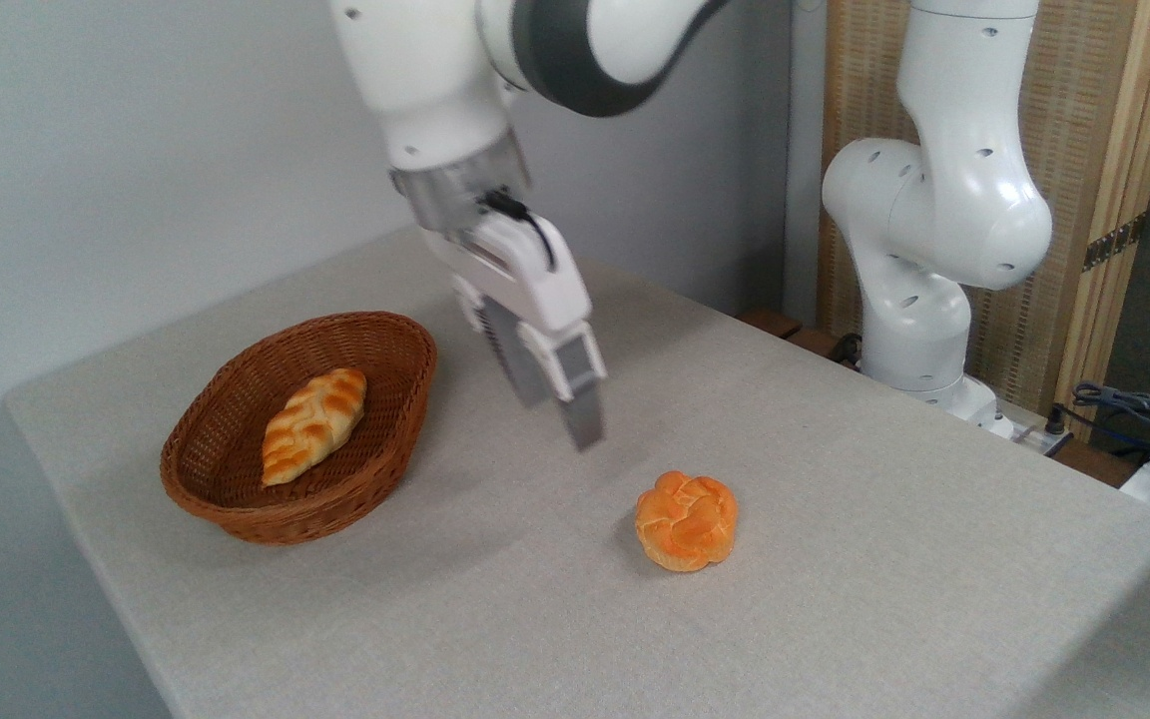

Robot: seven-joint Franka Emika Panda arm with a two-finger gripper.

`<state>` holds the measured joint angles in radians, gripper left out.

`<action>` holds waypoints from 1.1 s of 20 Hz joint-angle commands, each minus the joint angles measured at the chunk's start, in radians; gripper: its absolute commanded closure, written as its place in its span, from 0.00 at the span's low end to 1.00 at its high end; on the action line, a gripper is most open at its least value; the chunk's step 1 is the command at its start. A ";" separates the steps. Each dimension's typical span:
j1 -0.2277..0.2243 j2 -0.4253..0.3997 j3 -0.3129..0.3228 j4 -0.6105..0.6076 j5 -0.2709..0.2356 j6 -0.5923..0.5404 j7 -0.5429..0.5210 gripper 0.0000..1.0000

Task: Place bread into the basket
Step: 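Move the open gripper over the round orange bun and lower it, then close the gripper on the round orange bun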

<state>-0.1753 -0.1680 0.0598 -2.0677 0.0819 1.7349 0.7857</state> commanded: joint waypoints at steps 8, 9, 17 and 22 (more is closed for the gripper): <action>-0.003 -0.073 0.164 -0.239 0.078 0.155 0.168 0.00; -0.004 -0.070 0.164 -0.241 0.076 0.158 0.168 0.00; -0.007 -0.035 0.164 -0.239 0.076 0.176 0.170 0.36; -0.009 -0.030 0.163 -0.238 0.075 0.178 0.170 0.57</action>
<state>-0.1787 -0.2027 0.2169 -2.3019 0.1421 1.8928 0.9443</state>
